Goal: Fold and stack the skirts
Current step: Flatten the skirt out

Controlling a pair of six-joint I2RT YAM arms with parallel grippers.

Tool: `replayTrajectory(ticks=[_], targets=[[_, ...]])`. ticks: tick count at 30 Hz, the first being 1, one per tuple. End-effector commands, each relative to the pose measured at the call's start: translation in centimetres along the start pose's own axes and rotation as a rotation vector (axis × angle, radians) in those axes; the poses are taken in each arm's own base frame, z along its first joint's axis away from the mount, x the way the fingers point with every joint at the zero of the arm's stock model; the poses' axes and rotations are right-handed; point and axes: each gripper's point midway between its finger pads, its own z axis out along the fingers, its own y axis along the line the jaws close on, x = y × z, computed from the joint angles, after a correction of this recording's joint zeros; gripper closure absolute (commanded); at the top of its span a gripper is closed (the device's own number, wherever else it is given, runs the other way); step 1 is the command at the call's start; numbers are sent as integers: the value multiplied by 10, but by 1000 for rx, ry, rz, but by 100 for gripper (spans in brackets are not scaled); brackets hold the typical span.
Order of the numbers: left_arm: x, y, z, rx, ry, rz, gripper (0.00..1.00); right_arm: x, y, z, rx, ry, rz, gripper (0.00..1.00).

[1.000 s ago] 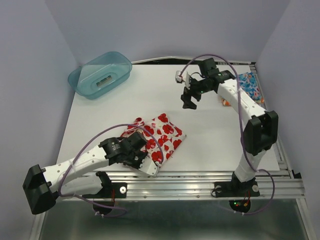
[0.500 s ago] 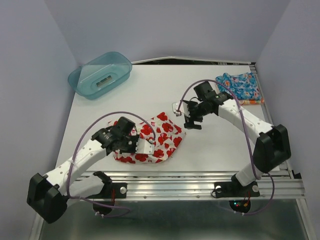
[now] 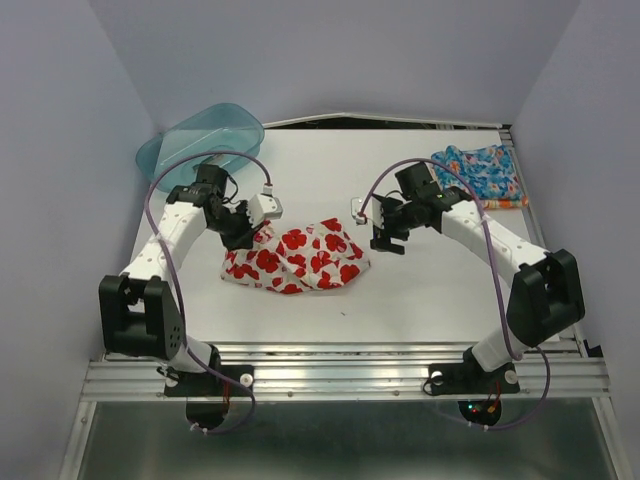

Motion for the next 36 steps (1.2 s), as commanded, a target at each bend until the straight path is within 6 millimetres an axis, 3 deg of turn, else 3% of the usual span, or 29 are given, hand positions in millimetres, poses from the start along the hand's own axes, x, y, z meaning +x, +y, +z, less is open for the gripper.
replayTrajectory(ticks=[1, 6, 8, 12, 16, 17, 19, 20, 23, 26, 27, 29, 30, 31, 32, 33, 34, 36], targets=[[22, 10, 3, 6, 35, -164, 100, -18, -12, -4, 30, -58, -22, 16], [69, 41, 21, -9, 102, -453, 100, -17, -2, 3, -11, -78, 5, 15], [80, 43, 32, 20, 110, -529, 100, -15, -1, 6, -21, -80, -1, 13], [82, 50, 39, 23, 100, -559, 100, -16, 11, 16, -46, -109, -40, 5], [83, 54, 46, 37, 105, -594, 100, -11, 38, 38, -102, -128, -41, 1], [85, 54, 48, 40, 111, -605, 100, -15, 47, 45, -115, -133, -47, 1], [88, 54, 54, 52, 120, -636, 100, -23, 45, 54, -70, -168, -67, 2], [92, 53, 58, 68, 129, -667, 100, -25, 61, 61, -98, -173, -78, 1], [92, 51, 63, 85, 125, -703, 100, -32, 74, 73, -110, -177, -65, 0], [89, 53, 63, 87, 113, -704, 100, -34, 67, 89, -48, -183, -1, 0], [87, 53, 62, 82, 110, -703, 100, -39, 56, 92, -9, -204, 2, 0], [86, 55, 59, 73, 105, -698, 100, -35, 45, 103, 23, -181, 44, 14], [85, 55, 58, 73, 105, -698, 100, -35, 39, 106, 42, -173, 51, 25], [85, 55, 57, 68, 105, -694, 100, -38, 32, 106, 62, -175, 66, 48], [83, 57, 53, 57, 100, -685, 100, -40, 28, 105, 75, -177, 67, 58], [82, 57, 51, 51, 102, -675, 100, -41, 25, 102, 90, -168, 78, 66], [82, 57, 49, 47, 102, -668, 100, -45, 20, 96, 103, -172, 69, 84], [77, 58, 42, 28, 91, -644, 100, -49, 25, 79, 92, -155, 65, 98]])
